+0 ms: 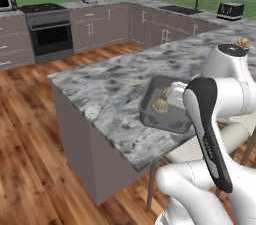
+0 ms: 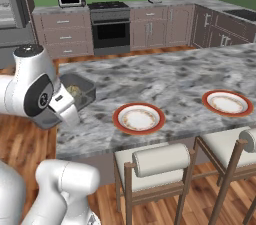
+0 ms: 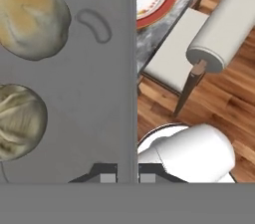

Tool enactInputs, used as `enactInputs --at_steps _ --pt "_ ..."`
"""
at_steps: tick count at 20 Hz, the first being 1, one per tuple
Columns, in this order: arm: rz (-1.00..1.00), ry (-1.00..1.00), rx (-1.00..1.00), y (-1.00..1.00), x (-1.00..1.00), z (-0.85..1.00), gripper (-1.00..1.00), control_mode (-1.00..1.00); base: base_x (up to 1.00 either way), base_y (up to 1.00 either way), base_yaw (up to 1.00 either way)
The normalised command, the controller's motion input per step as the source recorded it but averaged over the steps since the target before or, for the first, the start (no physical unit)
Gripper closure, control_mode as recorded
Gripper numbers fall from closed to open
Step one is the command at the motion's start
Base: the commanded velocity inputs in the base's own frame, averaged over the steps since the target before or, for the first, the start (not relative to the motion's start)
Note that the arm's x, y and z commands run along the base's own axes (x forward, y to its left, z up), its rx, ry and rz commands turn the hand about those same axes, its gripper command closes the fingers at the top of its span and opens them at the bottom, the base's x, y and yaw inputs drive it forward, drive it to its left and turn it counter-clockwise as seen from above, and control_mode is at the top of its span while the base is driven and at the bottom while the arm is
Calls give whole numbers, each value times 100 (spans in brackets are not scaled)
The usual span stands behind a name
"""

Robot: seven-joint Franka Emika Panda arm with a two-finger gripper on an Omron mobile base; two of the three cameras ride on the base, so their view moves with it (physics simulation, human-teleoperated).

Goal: Place two dumplings into each of the tupperware containers and then place the containers in the fridge.

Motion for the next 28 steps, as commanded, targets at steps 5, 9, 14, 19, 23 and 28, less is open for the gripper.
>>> enactInputs --at_steps 5,9,14,19,23,28 --pt "16 0 -2 -30 -10 11 100 -100 0 0 0" --pt "25 0 -4 -16 -14 0 100 -100 0 0 0" --pt "29 -6 -2 0 -26 0 100 -100 0 0 0" --pt "22 -14 0 0 -20 0 100 -100 0 0 0" --pt "7 -5 0 0 0 0 100 100 -20 17 4" --pt "0 0 0 0 0 0 100 100 -57 100 0"
